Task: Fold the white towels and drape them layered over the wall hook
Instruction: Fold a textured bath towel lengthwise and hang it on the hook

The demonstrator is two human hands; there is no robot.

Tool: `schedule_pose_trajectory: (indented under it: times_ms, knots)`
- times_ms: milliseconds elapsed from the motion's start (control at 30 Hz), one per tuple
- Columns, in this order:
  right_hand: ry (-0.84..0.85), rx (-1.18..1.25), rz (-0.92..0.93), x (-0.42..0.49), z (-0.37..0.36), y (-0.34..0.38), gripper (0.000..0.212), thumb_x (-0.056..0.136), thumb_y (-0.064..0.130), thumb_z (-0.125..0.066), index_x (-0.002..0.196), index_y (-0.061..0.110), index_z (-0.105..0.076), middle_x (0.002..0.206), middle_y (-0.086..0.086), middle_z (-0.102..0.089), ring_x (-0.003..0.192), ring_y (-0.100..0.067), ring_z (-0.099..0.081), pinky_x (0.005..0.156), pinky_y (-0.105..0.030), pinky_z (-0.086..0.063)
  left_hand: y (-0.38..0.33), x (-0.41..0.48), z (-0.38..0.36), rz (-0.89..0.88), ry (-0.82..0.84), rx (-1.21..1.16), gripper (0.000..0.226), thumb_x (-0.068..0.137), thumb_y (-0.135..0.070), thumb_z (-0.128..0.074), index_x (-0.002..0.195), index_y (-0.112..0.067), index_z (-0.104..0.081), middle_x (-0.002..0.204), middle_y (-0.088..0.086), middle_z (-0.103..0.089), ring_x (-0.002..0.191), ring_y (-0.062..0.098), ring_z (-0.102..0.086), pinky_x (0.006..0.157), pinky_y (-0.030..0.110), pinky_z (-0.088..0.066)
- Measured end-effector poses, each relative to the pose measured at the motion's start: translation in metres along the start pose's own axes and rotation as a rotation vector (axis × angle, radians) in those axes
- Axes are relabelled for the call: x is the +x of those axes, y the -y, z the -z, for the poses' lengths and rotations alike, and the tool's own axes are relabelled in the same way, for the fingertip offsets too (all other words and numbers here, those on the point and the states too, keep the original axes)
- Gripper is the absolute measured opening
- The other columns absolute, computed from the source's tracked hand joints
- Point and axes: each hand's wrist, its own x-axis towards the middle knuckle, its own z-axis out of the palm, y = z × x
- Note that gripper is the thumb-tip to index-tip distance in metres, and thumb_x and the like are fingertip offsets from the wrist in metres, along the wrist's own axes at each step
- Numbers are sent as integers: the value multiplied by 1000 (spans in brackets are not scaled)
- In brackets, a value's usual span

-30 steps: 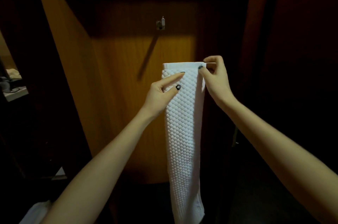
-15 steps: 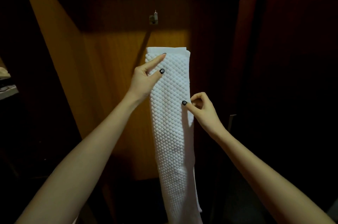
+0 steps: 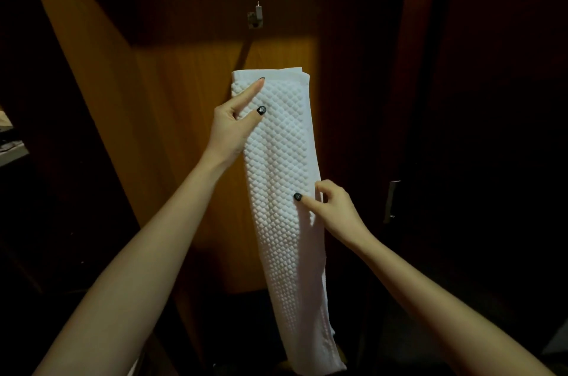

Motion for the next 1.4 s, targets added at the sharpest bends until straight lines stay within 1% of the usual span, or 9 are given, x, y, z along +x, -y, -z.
schedule_pose_trajectory:
  times_ms: [200, 433, 533, 633, 767, 867, 1033, 1167, 1400]
  knots:
    - [-157, 18, 143, 2, -2, 1, 35, 96, 19, -60, 74, -6, -48, 72, -22, -51, 61, -23, -42, 58, -41, -37, 1, 11, 7, -34, 7, 44, 50, 91, 3, -61, 133, -22, -51, 119, -15, -60, 106, -3, -63, 78, 16, -55]
    - [-316, -27, 211, 20, 2, -1, 43, 100, 21, -53, 62, 20, -33, 55, 10, -36, 51, -4, -37, 50, -20, -28, 13, 12, 6, -75, -110, 120, 51, 94, -3, -59, 142, -18, -47, 134, -3, -52, 117, 3, -57, 86, 22, -54]
    - [-256, 118, 146, 32, 5, -9, 35, 101, 26, -51, 70, 15, -39, 63, 9, -38, 57, -1, -36, 54, -20, -31, 12, 13, 4, -72, -88, 61, 55, 95, -3, -58, 143, -23, -41, 129, -6, -53, 109, -3, -60, 83, 19, -55]
    - [-147, 273, -8, 41, 6, -16, 22, 100, 32, -54, 95, 11, -55, 89, 1, -61, 78, -7, -57, 71, -25, -48, 12, 14, 0, -44, -26, -10, 60, 94, 0, -57, 142, -29, -34, 125, -9, -55, 106, -3, -63, 79, 18, -55]
    - [123, 417, -142, 43, 13, -22, 50, 90, 49, -56, 98, 2, -69, 92, -6, -75, 81, -18, -71, 69, -27, -57, 17, 16, -3, 29, -1, -160, 59, 93, 3, -58, 142, -25, -41, 125, -7, -58, 109, 8, -65, 81, 26, -58]
    - [288, 442, -137, 38, 20, -21, 40, 88, 45, -60, 94, 8, -74, 96, -9, -75, 86, -21, -72, 71, -27, -57, 18, 17, 0, 94, 23, -294, 56, 93, 3, -57, 143, -19, -45, 121, -8, -64, 111, 15, -65, 82, 30, -58]
    - [315, 412, -66, 39, 16, -16, 31, 80, 37, -69, 105, 19, -75, 130, 0, -61, 121, -16, -58, 101, -33, -48, 12, 17, 5, 128, 141, -405, 49, 93, 2, -55, 135, -25, -53, 123, -8, -67, 117, 19, -62, 82, 30, -57]
    - [326, 510, -46, 38, 2, -9, 37, 79, 38, -73, 103, 11, -74, 113, -7, -73, 106, -23, -69, 90, -33, -55, 4, 23, 14, 137, 158, -389, 47, 94, 0, -56, 133, -25, -56, 127, -5, -64, 115, 20, -63, 78, 30, -58]
    - [349, 490, 2, 42, -12, 11, 16, 79, 30, -78, 95, 29, -78, 109, 2, -74, 103, -16, -70, 81, -24, -56, 1, 28, 47, 136, 32, -262, 50, 92, 0, -58, 137, -21, -54, 127, -5, -56, 108, 15, -66, 77, 26, -57]
